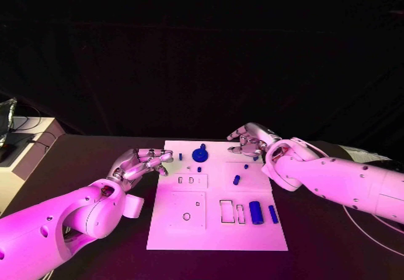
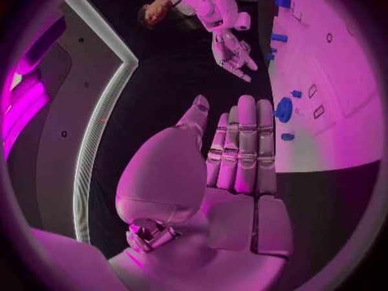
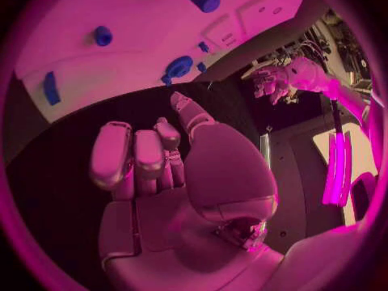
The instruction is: Assemble the parts on the task board
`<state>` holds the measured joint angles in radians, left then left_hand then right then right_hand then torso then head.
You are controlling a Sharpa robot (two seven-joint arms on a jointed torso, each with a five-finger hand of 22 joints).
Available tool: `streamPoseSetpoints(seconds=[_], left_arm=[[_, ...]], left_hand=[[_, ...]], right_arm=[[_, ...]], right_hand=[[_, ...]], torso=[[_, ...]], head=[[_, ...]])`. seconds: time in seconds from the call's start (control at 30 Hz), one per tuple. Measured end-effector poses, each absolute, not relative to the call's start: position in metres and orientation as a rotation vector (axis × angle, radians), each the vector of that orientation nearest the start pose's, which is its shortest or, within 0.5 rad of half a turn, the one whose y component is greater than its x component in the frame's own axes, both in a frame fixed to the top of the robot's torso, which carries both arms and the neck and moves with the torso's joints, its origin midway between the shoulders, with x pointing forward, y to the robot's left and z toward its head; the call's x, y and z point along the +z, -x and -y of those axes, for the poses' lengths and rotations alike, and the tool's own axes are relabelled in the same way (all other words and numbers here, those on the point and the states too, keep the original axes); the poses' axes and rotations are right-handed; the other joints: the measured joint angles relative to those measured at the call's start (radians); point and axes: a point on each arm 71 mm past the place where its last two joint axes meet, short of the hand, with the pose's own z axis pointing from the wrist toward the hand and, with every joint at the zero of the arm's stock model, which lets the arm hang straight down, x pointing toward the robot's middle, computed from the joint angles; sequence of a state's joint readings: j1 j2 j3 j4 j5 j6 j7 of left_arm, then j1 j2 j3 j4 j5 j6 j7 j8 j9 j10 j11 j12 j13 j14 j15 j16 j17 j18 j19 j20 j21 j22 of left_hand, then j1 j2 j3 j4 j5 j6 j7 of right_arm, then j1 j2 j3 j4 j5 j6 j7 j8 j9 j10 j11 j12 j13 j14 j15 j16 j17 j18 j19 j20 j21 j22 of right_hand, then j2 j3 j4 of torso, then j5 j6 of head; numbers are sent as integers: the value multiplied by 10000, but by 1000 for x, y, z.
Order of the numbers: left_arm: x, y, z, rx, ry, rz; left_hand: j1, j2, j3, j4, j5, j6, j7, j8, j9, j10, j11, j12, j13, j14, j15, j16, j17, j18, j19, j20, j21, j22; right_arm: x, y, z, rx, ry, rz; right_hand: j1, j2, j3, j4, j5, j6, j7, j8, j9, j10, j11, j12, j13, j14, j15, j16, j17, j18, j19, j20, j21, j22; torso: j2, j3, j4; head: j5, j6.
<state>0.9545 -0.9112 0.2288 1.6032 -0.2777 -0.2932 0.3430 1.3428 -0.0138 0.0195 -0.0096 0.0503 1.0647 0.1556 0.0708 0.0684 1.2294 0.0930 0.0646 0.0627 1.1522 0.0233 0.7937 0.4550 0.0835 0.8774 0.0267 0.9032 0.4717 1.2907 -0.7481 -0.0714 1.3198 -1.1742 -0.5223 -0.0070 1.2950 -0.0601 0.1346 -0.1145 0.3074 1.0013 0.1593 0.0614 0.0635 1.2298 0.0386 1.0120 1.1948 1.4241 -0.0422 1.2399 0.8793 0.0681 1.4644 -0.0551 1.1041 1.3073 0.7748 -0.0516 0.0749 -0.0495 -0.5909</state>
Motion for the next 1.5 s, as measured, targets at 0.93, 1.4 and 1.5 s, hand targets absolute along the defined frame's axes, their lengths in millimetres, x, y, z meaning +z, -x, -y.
streamPoseSetpoints(seconds=[0.93,1.4,1.5], left_arm=[[-192,-465,-226,-15381,9937,-14186],[-192,-464,-225,-15410,9934,-14197],[-192,-464,-225,-15416,9931,-14199]], left_hand=[[0,0,-29,-29,0,-34,-34,0,0,54,-53,79,28,-36,36,78,1,0,-37,-36,0,1],[0,0,-29,-29,0,-34,-34,0,1,54,-54,79,27,-72,1,78,2,1,-36,-36,0,2],[0,0,-29,-29,0,-34,-34,0,1,54,-54,79,27,-72,1,78,2,1,-36,-36,0,2]], right_arm=[[-178,-550,319,6289,-1706,-15349],[-190,-556,306,5980,-1698,-15632],[-190,-557,303,5974,-1722,-15641]], right_hand=[[831,-204,-1189,155,-111,188,-109,0,-3,-13,-16,108,-18,0,-1,-47,592,0,0,0,237,7],[775,-256,-1152,308,85,157,-80,0,-3,-11,-17,157,6,0,-1,-46,612,0,0,0,277,5],[746,-226,-1155,349,135,157,-80,0,-4,25,-52,156,19,0,0,-46,628,0,0,0,276,4]], torso=[[3,250,-259],[74,287,-196],[85,290,-197]], head=[[-58,-83],[-69,-213],[-25,-255]])
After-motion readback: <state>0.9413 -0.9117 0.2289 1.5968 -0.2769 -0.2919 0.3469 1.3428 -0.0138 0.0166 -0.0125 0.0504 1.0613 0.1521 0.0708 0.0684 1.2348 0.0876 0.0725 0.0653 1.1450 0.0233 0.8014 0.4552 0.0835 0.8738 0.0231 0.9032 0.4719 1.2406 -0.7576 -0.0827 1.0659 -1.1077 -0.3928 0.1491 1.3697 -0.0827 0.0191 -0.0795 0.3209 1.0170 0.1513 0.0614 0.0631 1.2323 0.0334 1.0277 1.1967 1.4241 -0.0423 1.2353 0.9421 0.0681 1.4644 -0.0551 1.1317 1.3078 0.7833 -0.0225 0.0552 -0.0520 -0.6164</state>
